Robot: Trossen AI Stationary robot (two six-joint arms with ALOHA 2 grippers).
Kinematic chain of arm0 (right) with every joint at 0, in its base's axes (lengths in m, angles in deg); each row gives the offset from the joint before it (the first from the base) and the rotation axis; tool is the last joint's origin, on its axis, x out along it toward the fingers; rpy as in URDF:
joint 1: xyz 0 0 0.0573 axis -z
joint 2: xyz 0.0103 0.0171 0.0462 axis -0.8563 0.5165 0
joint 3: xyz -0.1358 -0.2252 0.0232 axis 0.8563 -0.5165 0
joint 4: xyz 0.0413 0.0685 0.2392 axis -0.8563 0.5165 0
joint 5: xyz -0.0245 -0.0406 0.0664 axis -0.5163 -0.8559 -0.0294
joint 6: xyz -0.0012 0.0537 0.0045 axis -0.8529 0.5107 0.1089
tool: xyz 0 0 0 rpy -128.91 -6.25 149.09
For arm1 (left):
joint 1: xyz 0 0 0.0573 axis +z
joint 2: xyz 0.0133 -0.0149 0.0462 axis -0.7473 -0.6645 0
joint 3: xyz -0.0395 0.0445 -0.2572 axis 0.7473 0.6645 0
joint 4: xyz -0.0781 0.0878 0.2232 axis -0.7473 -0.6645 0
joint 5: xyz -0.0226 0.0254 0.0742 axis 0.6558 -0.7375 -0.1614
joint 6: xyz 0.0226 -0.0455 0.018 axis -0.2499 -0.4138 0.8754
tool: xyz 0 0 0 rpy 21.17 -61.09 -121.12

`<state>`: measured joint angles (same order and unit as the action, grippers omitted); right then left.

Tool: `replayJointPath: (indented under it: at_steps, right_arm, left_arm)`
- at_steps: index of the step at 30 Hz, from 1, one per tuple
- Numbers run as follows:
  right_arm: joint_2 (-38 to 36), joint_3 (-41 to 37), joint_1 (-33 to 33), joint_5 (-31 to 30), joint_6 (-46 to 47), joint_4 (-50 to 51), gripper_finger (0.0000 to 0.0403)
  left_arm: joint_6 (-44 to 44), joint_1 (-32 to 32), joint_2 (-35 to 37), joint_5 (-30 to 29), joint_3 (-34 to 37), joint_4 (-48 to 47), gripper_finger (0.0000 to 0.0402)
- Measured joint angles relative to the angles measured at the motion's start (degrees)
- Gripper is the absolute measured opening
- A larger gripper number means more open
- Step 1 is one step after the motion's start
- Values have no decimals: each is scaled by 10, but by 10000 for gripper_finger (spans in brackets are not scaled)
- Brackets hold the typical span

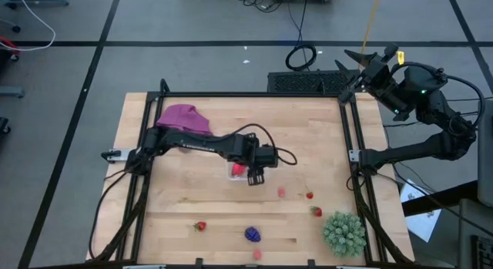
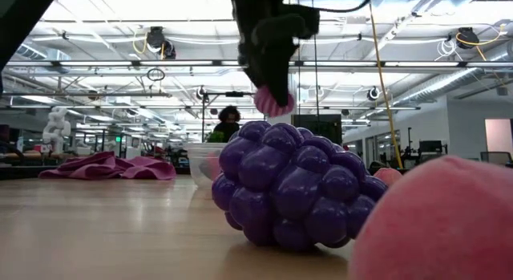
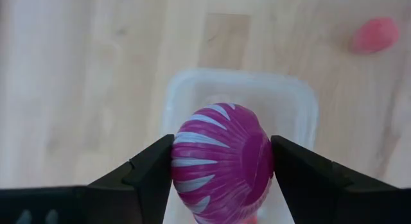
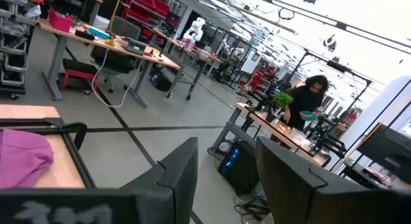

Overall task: Pick and placing Produce into tupperware
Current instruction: Put the violet onion into the transparent bin

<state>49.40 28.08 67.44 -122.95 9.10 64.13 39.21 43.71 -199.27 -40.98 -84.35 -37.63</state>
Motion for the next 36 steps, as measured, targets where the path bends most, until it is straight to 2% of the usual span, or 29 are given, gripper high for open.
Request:
replayJointPath:
  at_steps: [17,36]
  right_arm:
    - [0,0,0,0,-12,0,148]
    - [0,0,0,0,-11,0,148]
  left_arm:
    - [24,8,-1,21,94,117,241]
    - [10,15,-2,24,108,117,241]
